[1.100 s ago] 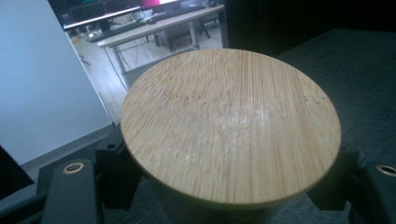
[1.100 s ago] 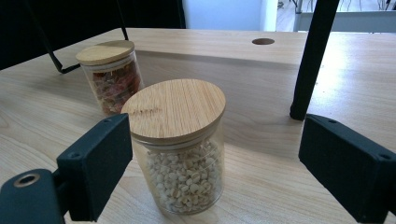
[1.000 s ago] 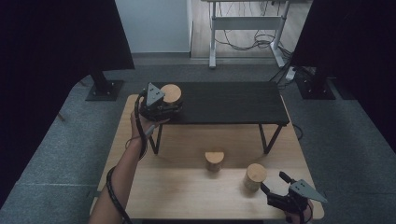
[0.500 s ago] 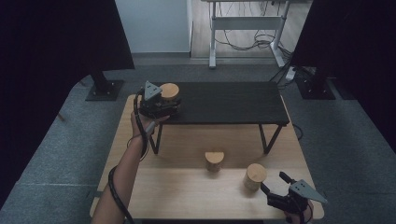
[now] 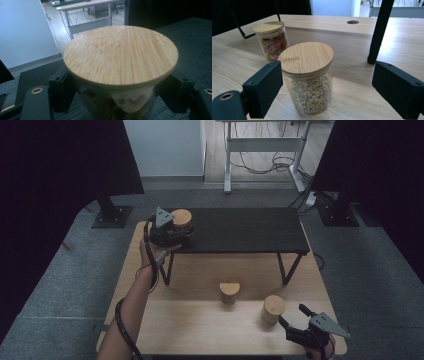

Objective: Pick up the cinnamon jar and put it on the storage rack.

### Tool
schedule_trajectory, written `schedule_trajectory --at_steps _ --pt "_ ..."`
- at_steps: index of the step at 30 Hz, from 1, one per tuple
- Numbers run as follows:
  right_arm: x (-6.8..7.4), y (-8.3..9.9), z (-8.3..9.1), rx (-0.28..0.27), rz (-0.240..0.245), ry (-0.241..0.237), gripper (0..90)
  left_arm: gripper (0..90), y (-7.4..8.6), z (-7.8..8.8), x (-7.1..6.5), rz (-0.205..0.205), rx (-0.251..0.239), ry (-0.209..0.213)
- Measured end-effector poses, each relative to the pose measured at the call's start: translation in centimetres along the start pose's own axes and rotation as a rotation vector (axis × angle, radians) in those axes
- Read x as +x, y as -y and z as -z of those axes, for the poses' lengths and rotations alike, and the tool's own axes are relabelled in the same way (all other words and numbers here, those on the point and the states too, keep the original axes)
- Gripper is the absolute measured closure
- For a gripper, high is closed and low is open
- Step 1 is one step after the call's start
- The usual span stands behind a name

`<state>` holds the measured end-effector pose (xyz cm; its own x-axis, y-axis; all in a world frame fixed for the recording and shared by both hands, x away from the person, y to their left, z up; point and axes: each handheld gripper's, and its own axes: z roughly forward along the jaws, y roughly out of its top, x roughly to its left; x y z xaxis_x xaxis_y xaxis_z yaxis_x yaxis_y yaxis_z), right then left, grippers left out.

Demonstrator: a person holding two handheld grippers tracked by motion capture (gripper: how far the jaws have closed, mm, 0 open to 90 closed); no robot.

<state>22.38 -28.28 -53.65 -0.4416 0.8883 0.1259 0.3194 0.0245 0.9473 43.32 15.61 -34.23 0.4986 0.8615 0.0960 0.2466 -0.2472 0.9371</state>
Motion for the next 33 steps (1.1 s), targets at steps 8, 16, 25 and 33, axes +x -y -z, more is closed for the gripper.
schedule_trajectory --at_steps 8,16,25,33 --pt "0.1 0.0 0.0 0.002 0.007 -0.001 9.3 10.7 0.7 2.3 -0.4 -0.016 -0.01 -0.015" --pt "0.4 -0.1 0.0 0.002 0.016 0.0 9.2 7.9 2.2 4.9 -0.8 -0.004 -0.025 -0.014" --pt "0.4 0.0 -0.1 0.004 0.016 0.001 9.2 8.3 4.5 7.3 -2.1 0.006 -0.049 0.033" --pt "0.4 -0.1 -0.1 0.005 0.024 0.0 9.2 8.5 7.4 9.2 -3.5 0.001 -0.047 0.057"
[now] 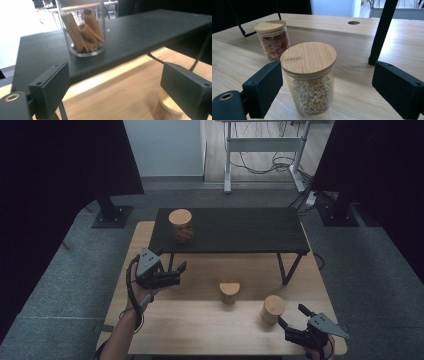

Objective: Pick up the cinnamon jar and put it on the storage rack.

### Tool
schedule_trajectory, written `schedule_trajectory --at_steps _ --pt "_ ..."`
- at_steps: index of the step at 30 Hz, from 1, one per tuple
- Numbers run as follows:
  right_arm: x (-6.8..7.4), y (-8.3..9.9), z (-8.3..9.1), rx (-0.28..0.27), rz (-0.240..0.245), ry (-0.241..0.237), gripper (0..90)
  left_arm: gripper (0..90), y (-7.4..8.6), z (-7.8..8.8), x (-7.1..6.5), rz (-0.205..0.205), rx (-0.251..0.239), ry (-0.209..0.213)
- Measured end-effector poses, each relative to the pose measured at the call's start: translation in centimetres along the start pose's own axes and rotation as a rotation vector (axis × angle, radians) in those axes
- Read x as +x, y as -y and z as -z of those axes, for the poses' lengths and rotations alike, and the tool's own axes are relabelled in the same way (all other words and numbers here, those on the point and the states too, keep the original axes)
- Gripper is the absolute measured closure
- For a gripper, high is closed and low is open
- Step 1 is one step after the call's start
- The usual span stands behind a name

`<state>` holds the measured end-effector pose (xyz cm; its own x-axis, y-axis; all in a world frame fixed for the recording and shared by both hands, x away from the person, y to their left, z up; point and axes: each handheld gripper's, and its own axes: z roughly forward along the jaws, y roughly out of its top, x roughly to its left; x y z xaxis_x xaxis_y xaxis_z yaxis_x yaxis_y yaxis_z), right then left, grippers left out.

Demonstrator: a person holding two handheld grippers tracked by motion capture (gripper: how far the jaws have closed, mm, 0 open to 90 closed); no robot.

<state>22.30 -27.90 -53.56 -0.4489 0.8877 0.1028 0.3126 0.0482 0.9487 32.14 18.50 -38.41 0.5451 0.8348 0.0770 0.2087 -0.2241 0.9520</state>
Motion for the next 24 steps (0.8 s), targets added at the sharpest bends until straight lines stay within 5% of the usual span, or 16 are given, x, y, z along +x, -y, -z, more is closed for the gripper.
schedule_trajectory --at_steps 12,24 --pt "-0.1 0.1 -0.2 0.007 -0.007 0.009 9.2 8.7 3.3 2.2 -1.0 -0.007 0.01 0.013" --pt "-0.1 0.0 -0.2 0.001 -0.004 0.006 9.1 8.7 7.6 3.6 -2.3 0.059 0.032 0.059"
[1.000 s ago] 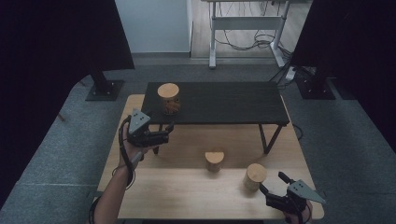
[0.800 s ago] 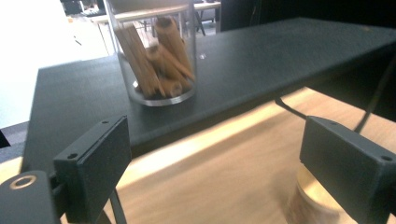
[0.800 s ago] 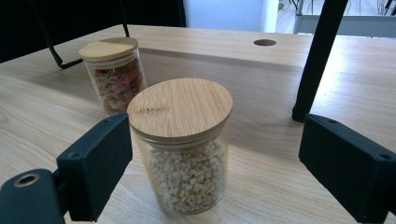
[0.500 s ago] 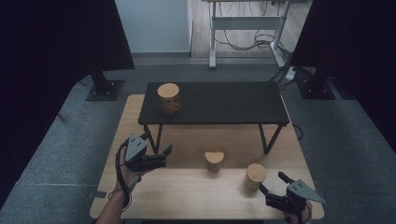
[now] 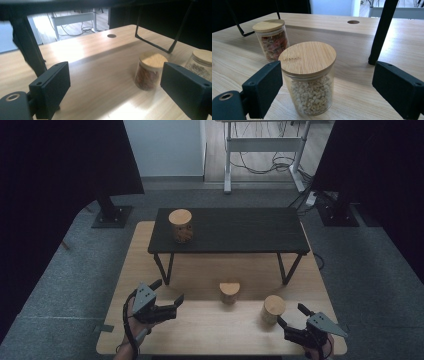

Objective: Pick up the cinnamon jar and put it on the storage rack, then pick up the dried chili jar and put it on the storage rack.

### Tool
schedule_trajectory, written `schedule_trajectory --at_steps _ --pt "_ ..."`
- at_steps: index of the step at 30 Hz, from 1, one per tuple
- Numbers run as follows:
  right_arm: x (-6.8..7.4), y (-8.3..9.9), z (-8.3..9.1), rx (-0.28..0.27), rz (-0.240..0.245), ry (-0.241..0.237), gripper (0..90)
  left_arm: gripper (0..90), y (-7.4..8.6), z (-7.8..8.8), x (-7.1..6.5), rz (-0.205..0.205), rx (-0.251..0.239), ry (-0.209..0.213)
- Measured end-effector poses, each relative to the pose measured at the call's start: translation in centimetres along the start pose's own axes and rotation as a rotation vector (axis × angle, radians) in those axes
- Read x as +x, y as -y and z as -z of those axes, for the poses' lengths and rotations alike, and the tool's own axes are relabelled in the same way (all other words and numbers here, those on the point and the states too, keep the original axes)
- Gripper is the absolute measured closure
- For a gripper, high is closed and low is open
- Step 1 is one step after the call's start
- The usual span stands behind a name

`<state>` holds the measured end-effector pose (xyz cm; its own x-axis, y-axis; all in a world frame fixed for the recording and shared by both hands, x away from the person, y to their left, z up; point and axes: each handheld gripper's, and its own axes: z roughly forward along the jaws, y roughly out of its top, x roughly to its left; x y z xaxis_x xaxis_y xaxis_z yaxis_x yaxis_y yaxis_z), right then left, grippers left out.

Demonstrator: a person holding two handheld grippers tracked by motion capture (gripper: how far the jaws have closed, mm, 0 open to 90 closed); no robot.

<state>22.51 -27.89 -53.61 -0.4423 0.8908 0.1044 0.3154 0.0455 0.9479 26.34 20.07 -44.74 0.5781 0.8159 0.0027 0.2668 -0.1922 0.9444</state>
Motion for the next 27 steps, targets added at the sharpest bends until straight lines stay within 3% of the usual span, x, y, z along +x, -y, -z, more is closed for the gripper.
schedule_trajectory --at_steps 5,15,21,27 --pt "-0.1 -0.1 0.1 -0.004 0.0 0.004 9.1 8.8 2.1 0.3 -0.2 0.018 0.026 -0.007" --pt "0.0 -0.1 0.1 -0.002 0.007 0.003 9.0 9.0 6.4 -1.1 -0.8 0.048 0.151 0.024" --pt "0.1 -0.1 0.1 0.0 0.016 -0.004 9.1 9.1 7.4 -1.6 -1.3 0.039 0.188 0.029" --pt "0.4 -0.2 0.3 -0.011 0.021 -0.011 9.0 9.0 7.5 -1.5 -1.2 0.039 0.179 0.013"
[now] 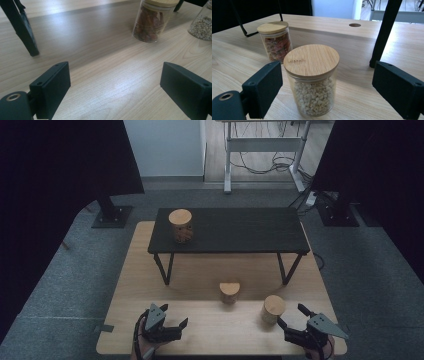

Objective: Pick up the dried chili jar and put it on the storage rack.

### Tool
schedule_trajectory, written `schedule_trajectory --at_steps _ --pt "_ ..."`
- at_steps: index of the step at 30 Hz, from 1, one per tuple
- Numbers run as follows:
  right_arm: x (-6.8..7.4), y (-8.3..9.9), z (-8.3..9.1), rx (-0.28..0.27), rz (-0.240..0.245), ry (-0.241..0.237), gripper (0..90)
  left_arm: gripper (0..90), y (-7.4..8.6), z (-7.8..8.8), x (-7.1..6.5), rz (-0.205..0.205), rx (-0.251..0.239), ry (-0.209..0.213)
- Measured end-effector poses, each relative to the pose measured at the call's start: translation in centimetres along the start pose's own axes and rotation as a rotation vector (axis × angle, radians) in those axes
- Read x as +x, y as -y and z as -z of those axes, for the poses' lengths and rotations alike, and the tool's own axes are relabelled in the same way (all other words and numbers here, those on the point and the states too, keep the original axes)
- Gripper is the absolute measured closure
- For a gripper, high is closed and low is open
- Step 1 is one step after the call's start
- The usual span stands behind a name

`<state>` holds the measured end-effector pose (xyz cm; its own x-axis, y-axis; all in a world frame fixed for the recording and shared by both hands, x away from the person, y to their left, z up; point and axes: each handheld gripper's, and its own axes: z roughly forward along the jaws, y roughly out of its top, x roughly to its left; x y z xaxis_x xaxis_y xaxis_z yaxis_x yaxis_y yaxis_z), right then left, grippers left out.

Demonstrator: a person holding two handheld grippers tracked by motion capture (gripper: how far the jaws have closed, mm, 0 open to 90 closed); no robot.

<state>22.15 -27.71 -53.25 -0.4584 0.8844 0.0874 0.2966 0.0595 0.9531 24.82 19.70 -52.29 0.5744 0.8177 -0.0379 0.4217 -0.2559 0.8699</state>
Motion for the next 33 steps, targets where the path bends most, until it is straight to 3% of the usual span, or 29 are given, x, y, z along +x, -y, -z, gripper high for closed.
schedule_trajectory --at_steps 11,25,33 --pt "0.5 -0.3 0.1 -0.008 0.013 -0.016 9.0 9.0 0.3 -0.2 0.3 0.003 0.007 0.004" --pt "3.0 -1.1 -0.5 -0.011 0.063 -0.051 8.9 9.0 0.4 -0.4 0.0 -0.012 0.014 0.011" --pt "5.1 -1.5 -0.8 0.014 0.1 -0.078 8.9 9.0 0.3 -0.3 -0.2 -0.021 0.01 0.017"
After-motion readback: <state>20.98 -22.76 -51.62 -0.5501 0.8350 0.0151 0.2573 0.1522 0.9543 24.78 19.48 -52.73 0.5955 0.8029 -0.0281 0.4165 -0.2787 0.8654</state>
